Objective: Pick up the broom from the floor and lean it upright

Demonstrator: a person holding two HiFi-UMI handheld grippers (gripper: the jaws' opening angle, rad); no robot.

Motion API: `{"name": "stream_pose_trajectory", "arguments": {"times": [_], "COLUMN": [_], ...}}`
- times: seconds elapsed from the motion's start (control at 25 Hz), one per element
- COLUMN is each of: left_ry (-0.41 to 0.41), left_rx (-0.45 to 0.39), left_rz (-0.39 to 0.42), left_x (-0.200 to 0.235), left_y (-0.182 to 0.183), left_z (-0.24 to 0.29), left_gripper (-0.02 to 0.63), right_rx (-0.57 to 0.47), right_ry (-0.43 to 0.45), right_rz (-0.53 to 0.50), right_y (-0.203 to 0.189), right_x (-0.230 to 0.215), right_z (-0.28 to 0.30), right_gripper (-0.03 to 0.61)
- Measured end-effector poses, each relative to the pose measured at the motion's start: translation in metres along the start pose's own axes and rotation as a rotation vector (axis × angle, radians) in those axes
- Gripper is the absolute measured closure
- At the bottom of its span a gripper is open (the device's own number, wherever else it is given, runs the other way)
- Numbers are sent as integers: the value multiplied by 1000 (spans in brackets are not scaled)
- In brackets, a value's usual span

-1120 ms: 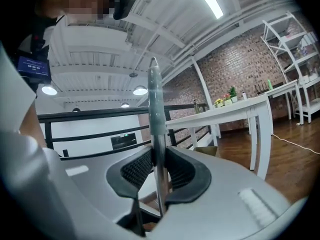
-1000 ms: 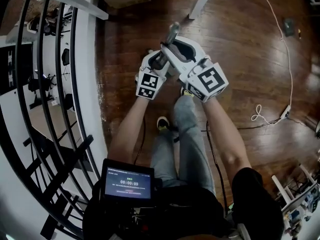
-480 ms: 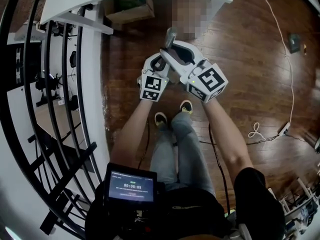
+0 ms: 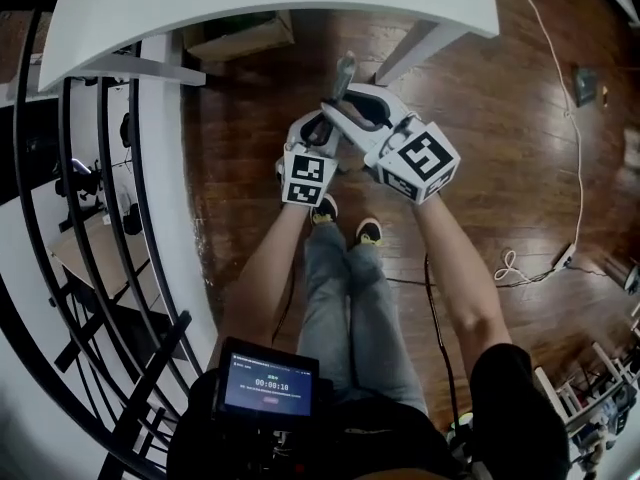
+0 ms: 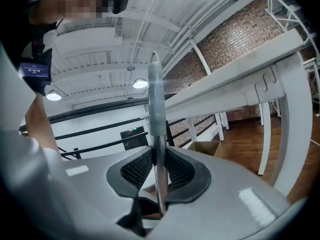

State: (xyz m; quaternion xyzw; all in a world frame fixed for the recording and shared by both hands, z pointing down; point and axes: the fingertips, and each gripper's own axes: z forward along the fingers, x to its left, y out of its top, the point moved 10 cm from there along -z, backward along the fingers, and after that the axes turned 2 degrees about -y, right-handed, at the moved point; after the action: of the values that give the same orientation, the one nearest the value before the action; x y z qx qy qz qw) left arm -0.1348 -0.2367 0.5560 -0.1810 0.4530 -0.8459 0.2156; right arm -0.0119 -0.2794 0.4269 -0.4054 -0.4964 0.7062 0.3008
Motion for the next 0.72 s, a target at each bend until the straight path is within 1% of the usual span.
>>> {"name": "stream_pose_trajectory", "arguments": {"times": [0.28,0.56,0.72], "left_ry": [-37,-62,-73], "left_rx": [3,15,18], "left_rz": [2,-9,-9], "left_x": [29,38,43], "left_y": [5,6,8], "left_z": [38,50,55], "left_gripper": [510,509,509], "right_rx": [18,13,17], "right_ry": [-56,-85,-80], "right_rz": [8,42,39], "right_y": [-2,-4,-3], "right_x": [-36,-52,-56], "right_z": [27,37,42], "right_gripper": [491,491,489]}}
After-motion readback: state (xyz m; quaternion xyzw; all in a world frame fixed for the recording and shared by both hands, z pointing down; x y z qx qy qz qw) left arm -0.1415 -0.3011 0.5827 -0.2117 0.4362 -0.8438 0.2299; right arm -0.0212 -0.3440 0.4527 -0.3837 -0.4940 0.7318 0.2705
